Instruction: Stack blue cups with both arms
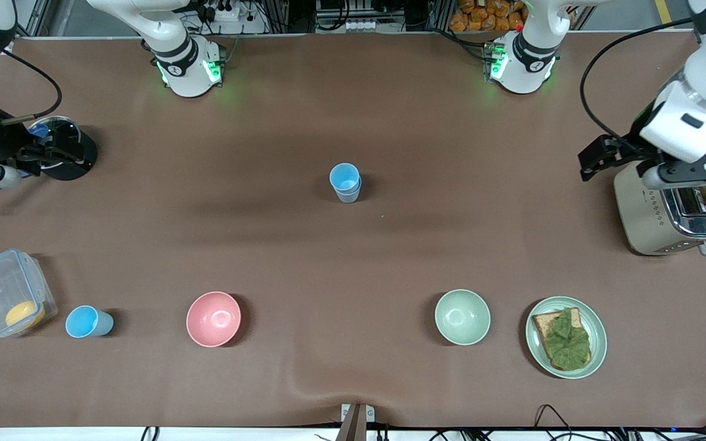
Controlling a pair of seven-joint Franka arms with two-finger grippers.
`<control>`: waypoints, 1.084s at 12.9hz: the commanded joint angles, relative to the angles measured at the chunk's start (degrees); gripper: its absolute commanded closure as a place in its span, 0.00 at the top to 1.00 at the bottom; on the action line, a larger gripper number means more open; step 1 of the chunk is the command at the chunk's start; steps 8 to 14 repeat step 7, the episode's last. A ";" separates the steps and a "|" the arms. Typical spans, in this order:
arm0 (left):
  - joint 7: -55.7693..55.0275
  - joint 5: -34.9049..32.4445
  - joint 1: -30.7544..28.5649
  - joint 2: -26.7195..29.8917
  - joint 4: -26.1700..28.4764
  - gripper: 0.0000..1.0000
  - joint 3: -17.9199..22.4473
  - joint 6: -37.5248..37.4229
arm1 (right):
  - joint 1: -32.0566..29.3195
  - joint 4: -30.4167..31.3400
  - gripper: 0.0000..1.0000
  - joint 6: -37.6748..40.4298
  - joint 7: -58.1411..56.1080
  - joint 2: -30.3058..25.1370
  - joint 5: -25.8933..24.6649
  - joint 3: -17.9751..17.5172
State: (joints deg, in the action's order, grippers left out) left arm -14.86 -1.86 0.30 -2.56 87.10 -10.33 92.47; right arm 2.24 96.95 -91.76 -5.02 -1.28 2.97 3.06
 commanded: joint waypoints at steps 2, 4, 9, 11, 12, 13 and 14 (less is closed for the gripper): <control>2.56 2.04 -2.15 0.97 -0.26 1.00 -0.05 -1.42 | 0.49 -1.24 1.00 0.88 -0.34 0.57 -0.95 0.19; 2.73 2.13 -2.15 1.32 -0.17 1.00 -0.13 -3.26 | 0.40 -1.15 1.00 0.88 -0.34 0.57 -0.95 0.19; 3.08 3.18 -2.15 1.33 -0.09 1.00 -0.05 -3.35 | 0.40 -1.07 1.00 0.88 -0.43 0.84 -0.95 0.19; 3.08 3.18 -2.15 1.33 -0.09 1.00 -0.05 -3.35 | 0.40 -1.07 1.00 0.88 -0.43 0.84 -0.95 0.19; 3.08 3.18 -2.15 1.33 -0.09 1.00 -0.05 -3.35 | 0.40 -1.07 1.00 0.88 -0.43 0.84 -0.95 0.19; 3.08 3.18 -2.15 1.33 -0.09 1.00 -0.05 -3.35 | 0.40 -1.07 1.00 0.88 -0.43 0.84 -0.95 0.19; 3.08 3.18 -2.15 1.33 -0.09 1.00 -0.05 -3.35 | 0.40 -1.07 1.00 0.88 -0.43 0.84 -0.95 0.19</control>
